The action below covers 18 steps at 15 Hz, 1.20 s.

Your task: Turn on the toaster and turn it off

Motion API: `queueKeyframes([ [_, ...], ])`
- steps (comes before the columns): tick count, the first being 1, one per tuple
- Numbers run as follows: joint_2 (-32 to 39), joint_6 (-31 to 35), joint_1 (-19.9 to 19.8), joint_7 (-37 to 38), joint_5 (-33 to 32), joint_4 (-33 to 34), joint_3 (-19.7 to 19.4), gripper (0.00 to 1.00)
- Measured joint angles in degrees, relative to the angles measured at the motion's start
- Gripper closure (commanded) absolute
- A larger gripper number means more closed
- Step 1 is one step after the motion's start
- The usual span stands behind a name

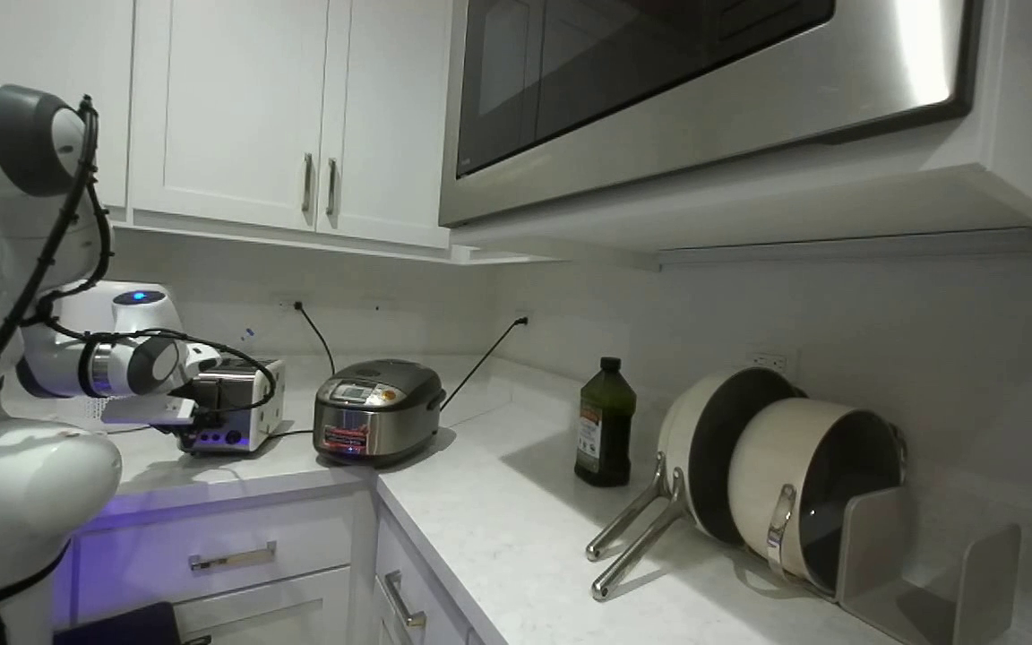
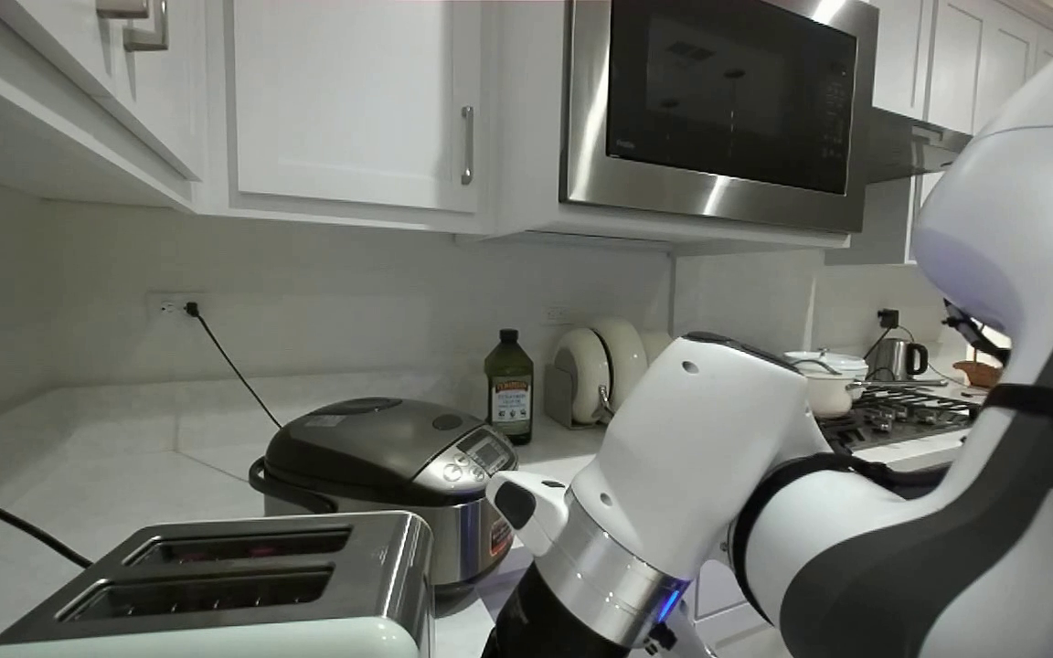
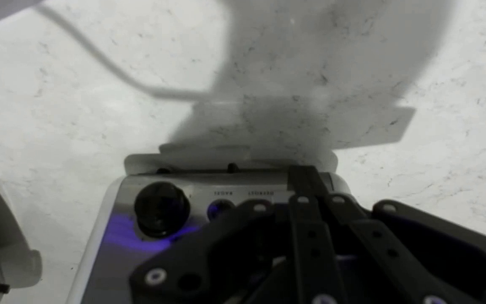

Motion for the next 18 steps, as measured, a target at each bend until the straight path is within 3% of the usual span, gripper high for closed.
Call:
queueKeyframes([
  [8, 0.00, 1.39, 0.20, 1.81, -0.45, -0.04, 0.18, 1.00],
  [18, -1.08, -3.97, -1.34, 1.79, -4.64, 1.76, 0.45, 1.00],
])
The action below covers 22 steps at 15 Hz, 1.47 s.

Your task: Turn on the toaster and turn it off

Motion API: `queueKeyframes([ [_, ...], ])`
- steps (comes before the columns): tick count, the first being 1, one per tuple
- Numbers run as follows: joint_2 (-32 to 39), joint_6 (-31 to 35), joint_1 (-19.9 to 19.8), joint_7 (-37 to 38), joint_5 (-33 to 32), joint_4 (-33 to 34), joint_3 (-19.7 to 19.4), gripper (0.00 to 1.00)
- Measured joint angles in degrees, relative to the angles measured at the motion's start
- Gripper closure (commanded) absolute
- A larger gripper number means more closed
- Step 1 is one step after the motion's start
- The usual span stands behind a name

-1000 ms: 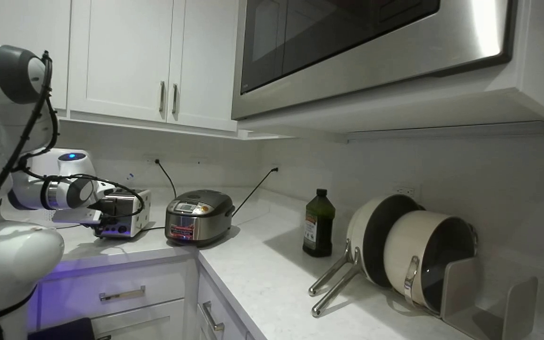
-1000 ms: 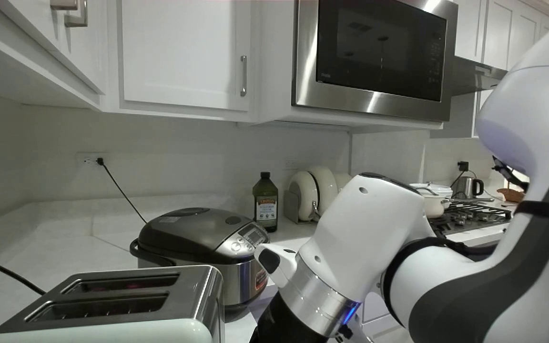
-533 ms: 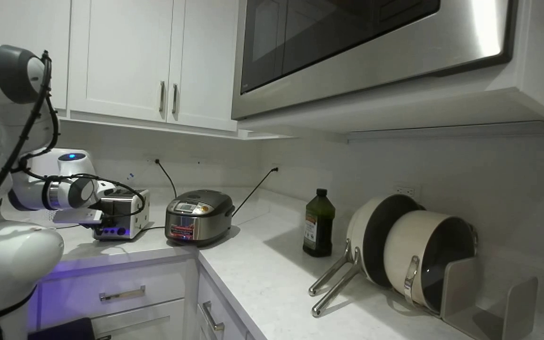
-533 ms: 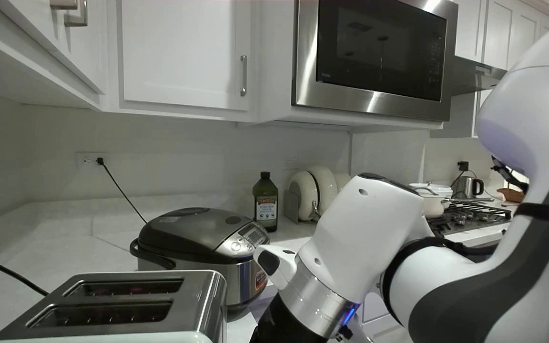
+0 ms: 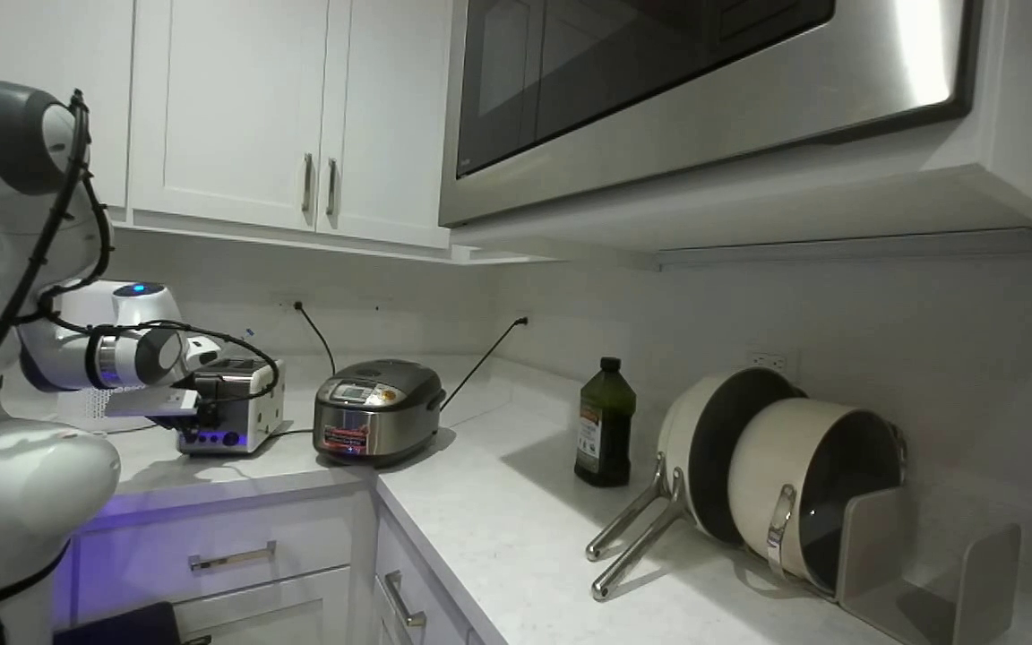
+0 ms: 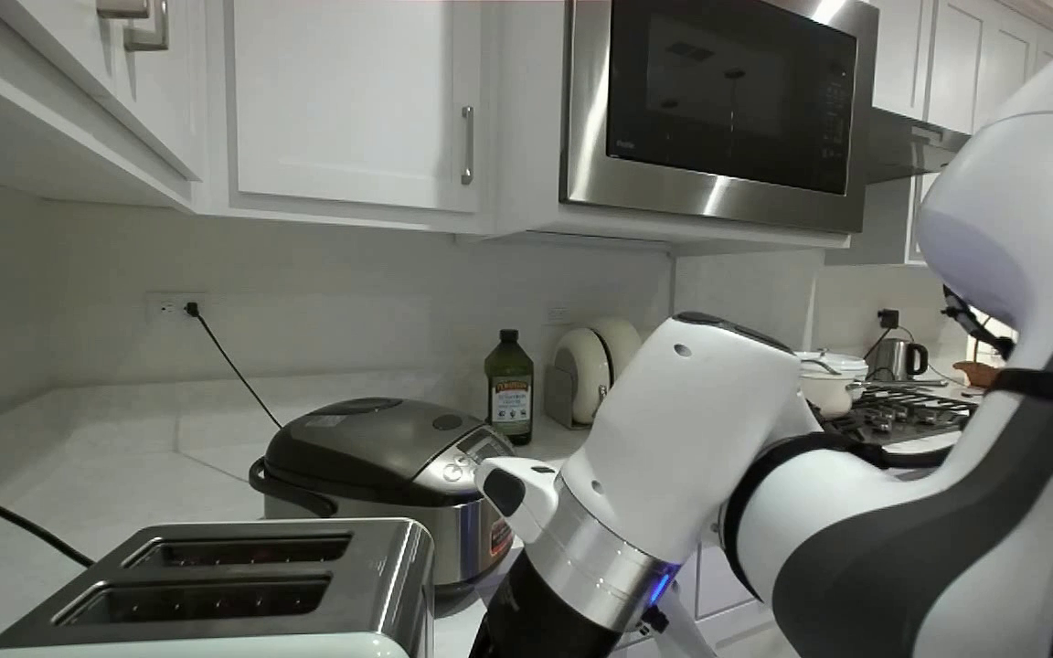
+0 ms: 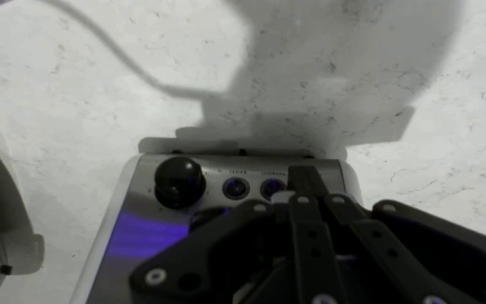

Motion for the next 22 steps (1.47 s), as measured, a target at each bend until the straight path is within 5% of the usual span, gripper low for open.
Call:
queueKeyframes([
  [6, 0.26, -8.70, 0.66, 0.00, 0.35, 1.99, -0.12, 1.00],
  [15, 1.44, -11.88, 0.28, 0.00, 1.52, 3.46, -0.62, 1.00],
  [22, -3.72, -33.68, -4.28, 0.00, 1.26, 8.77, -2.44, 1.00],
])
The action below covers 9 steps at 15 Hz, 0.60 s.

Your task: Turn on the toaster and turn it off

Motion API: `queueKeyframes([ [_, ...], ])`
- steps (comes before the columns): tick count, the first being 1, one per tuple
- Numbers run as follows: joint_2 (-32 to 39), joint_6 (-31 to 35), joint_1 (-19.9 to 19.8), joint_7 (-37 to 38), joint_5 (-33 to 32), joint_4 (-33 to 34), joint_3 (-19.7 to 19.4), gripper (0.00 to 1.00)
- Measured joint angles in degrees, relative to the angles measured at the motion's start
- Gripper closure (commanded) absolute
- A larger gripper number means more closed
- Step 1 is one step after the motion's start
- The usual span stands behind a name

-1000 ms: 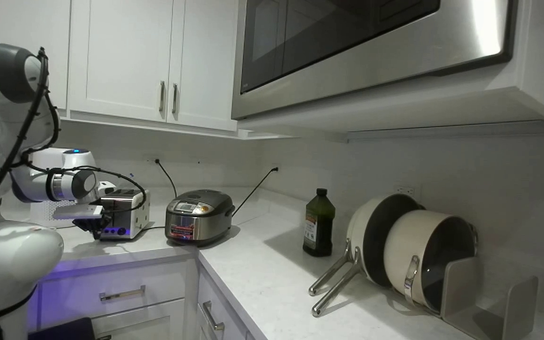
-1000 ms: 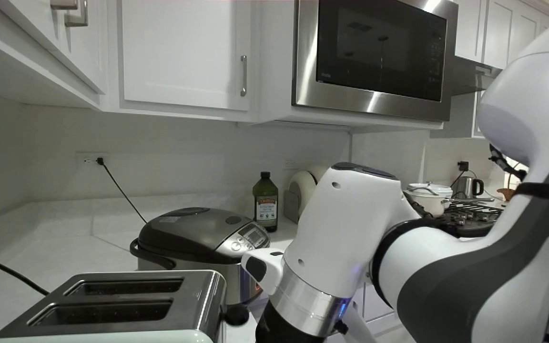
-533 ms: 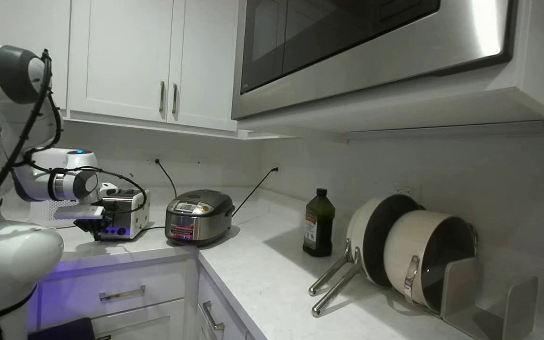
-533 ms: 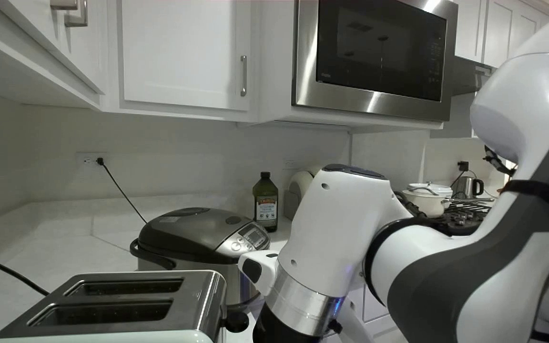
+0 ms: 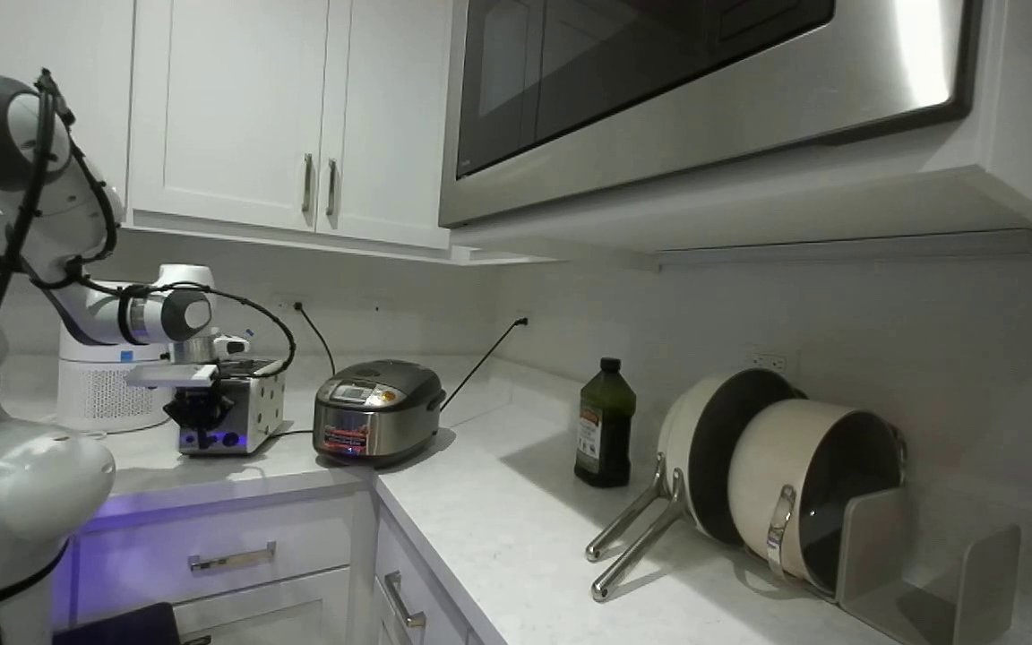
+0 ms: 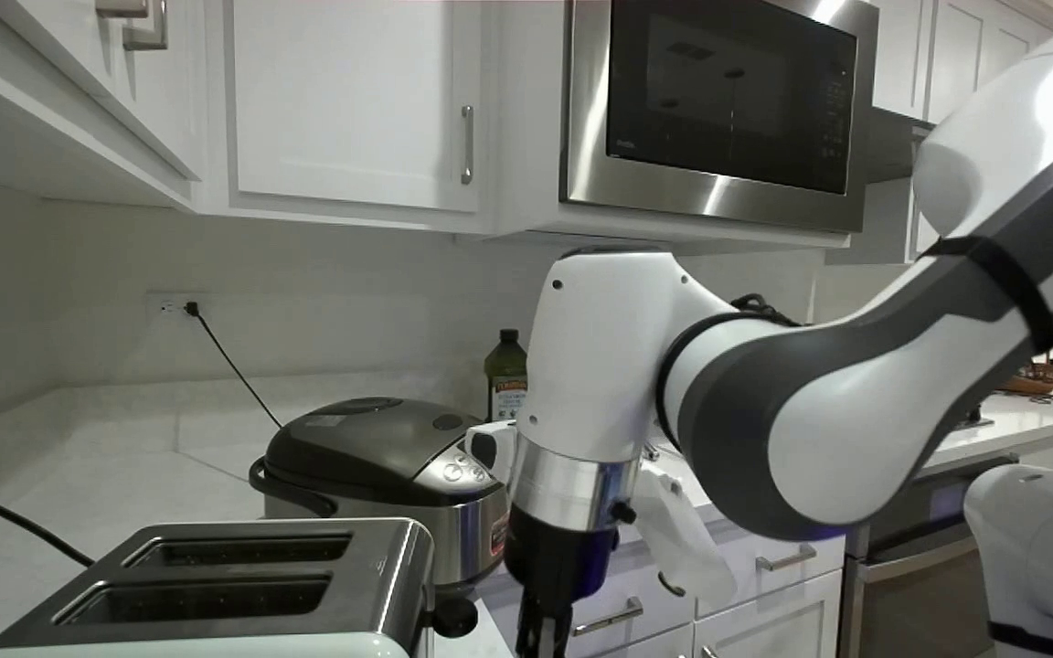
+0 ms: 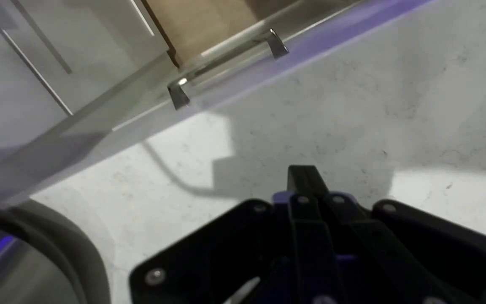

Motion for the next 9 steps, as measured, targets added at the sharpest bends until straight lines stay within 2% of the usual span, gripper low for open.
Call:
queueKeyframes([
  [6, -8.28, -23.60, -5.76, 0.00, -0.23, 4.05, -1.30, 1.00],
  [7, -9.49, -27.34, -6.65, 0.00, -0.21, 4.76, -1.53, 0.74],
  [9, -11.31, -34.67, -8.11, 0.00, 0.05, 6.41, -2.38, 0.66],
])
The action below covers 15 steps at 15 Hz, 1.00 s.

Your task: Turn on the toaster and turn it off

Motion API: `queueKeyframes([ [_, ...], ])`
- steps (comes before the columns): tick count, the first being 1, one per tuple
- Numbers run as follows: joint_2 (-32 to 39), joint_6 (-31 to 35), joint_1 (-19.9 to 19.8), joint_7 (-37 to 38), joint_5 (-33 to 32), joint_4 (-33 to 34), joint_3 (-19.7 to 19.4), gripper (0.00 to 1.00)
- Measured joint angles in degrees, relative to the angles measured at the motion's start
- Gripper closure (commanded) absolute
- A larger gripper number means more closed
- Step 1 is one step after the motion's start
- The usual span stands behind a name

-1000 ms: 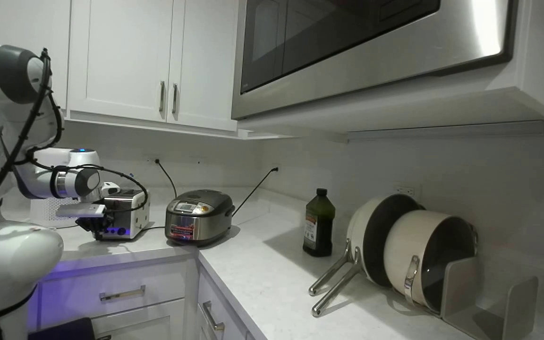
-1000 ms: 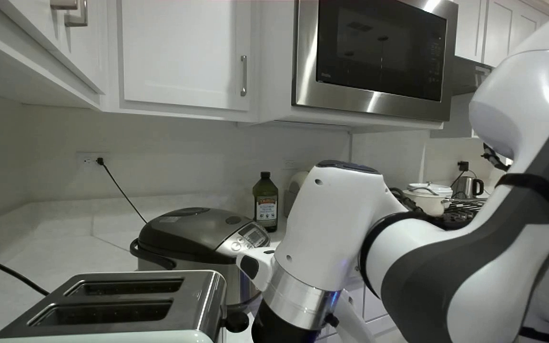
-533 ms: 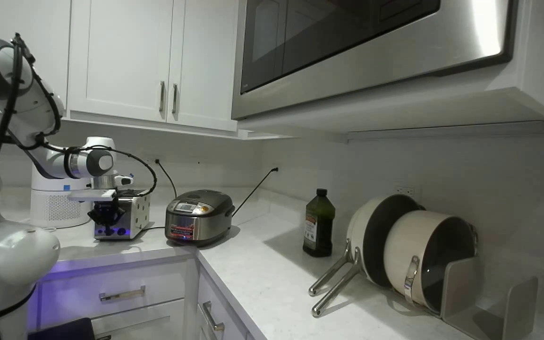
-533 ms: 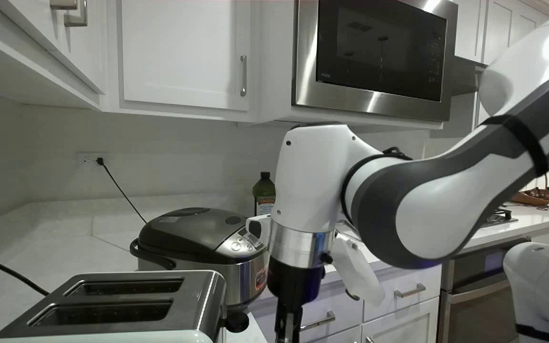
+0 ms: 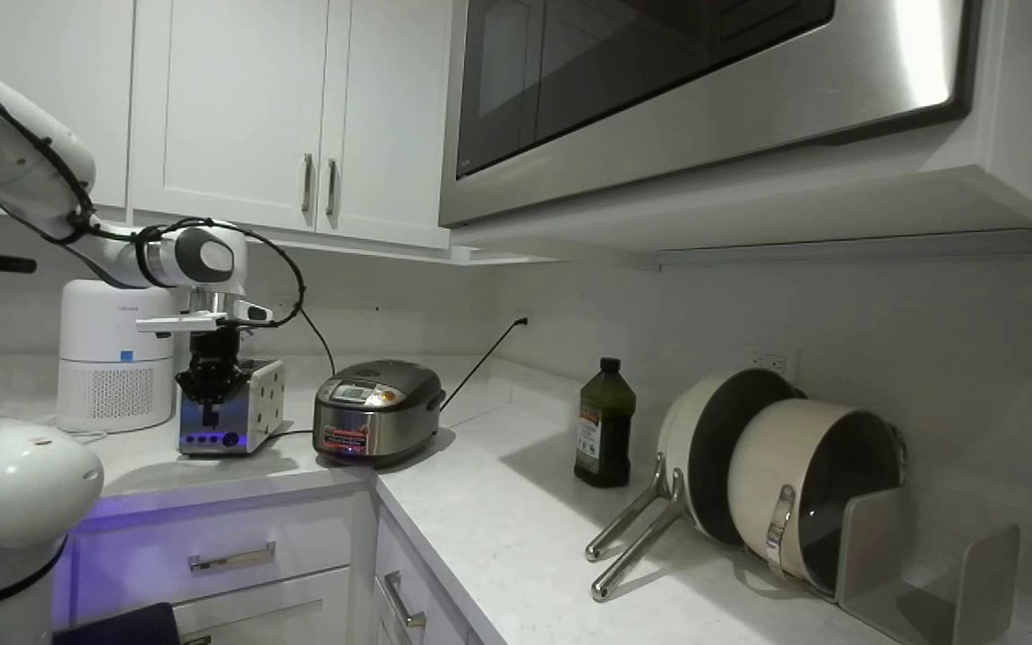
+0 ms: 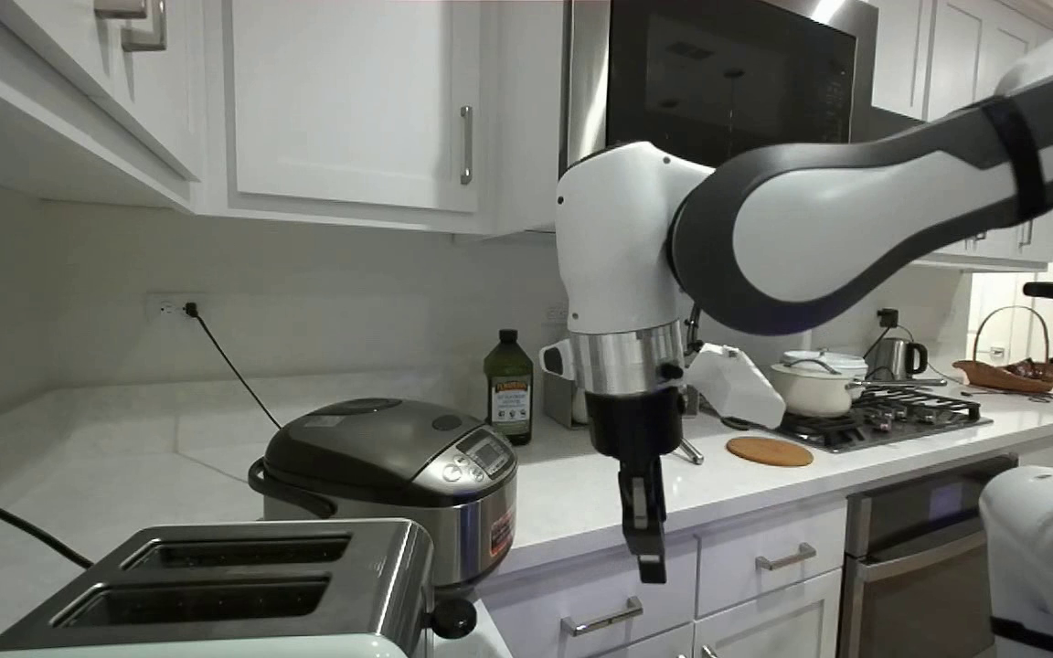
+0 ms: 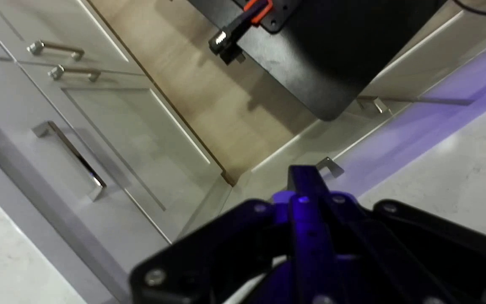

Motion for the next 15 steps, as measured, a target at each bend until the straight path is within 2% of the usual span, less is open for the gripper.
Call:
queueKeyframes([
  [4, -2.49, -10.84, -3.13, 0.00, 1.25, 2.81, -2.50, 0.35],
  [8, -5.02, -14.23, -6.25, 0.11, 3.34, 3.73, -4.01, 0.05],
  [9, -5.55, -14.53, -6.90, 0.18, 4.40, 3.78, -4.29, 0.01],
  [15, -7.38, -14.55, -9.13, 2.16, 9.50, 3.78, -4.62, 0.00],
])
